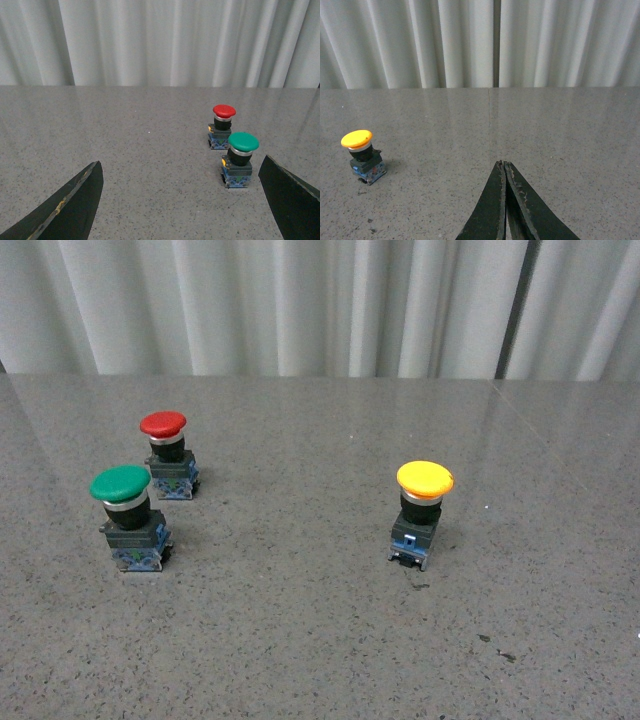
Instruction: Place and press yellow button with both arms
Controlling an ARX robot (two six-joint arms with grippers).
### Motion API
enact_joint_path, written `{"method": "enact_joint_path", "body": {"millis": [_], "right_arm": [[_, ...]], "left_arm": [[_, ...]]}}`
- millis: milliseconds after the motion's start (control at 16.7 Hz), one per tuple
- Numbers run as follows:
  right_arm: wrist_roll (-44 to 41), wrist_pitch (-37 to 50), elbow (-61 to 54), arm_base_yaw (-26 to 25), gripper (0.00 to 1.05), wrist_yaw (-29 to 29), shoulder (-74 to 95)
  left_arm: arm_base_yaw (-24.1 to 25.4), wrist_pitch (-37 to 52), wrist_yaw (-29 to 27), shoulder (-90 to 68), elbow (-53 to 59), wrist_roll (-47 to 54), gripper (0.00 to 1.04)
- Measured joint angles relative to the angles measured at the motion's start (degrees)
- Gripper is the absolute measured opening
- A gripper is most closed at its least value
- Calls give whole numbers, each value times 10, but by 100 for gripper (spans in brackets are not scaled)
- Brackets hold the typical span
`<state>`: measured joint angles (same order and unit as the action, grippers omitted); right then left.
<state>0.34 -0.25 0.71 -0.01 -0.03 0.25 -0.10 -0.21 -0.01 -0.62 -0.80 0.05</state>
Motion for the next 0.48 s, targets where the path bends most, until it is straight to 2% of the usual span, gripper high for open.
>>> {"method": "enact_joint_path", "body": {"millis": [60, 119, 478], "right_arm": [[0, 0, 0, 0, 2, 0, 0], [0, 0, 0, 0, 9, 0, 0], [0, 0, 0, 0, 75, 0, 0]], "left_arm": [[0, 0, 0, 0, 0, 0, 98], [0, 0, 0, 0, 0, 0, 98], [0, 0, 0, 0, 0, 0, 98]]}}
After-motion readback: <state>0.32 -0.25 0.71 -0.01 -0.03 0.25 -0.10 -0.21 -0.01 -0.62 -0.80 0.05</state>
